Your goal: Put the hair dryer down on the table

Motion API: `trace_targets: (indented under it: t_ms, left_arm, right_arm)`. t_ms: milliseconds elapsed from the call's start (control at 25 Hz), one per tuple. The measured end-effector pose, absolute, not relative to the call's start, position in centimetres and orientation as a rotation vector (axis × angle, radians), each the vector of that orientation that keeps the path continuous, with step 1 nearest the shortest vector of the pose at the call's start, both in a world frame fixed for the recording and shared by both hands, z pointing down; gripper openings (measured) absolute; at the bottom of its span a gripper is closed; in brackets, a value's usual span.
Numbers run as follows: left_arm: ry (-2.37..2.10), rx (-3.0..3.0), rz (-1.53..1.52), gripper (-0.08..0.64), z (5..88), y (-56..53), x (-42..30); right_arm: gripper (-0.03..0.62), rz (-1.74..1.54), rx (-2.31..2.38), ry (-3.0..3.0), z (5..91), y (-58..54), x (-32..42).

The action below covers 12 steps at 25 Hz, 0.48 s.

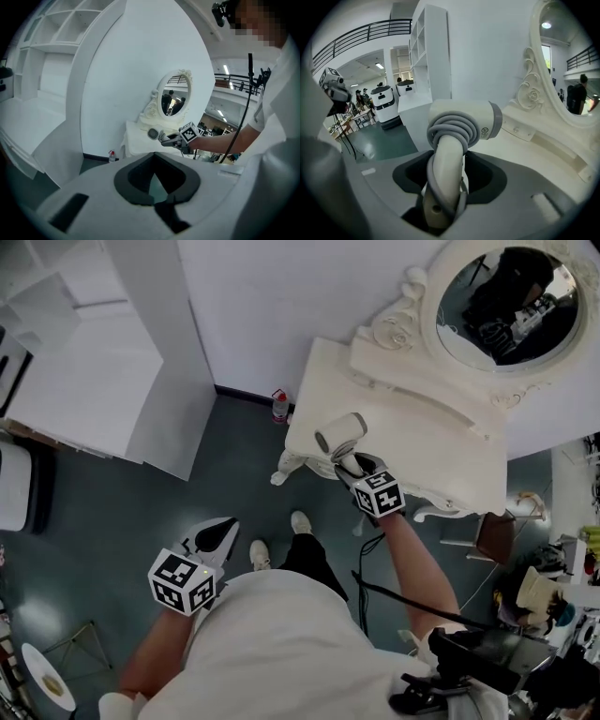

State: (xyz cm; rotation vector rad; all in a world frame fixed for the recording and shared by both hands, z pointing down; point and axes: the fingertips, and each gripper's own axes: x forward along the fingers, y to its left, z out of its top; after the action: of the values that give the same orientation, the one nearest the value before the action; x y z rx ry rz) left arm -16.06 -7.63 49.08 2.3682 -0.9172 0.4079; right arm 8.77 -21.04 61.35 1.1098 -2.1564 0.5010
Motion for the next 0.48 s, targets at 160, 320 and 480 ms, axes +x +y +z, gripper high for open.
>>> trace_targets:
  t_ms: [160, 320, 480]
  left_arm:
    - [-1.003, 2.316, 0.408, -0.002, 49.3, -10.2, -16.3]
    - [-1.095, 2.28, 0.382, -0.002, 48.5, -13.4, -15.4]
    - [-1.162, 2.256, 0.364, -0.002, 47.8, -16.1, -13.9]
  right_arm:
    - [0.21, 0.474, 1.031, -2.162, 63.0, -25.9, 9.1]
    - [0.21, 0.452, 0.945, -2.159, 64.7, -30.1, 9.8]
    - [0.212, 0.437, 0.871, -2.167, 66.2, -33.5, 10.4]
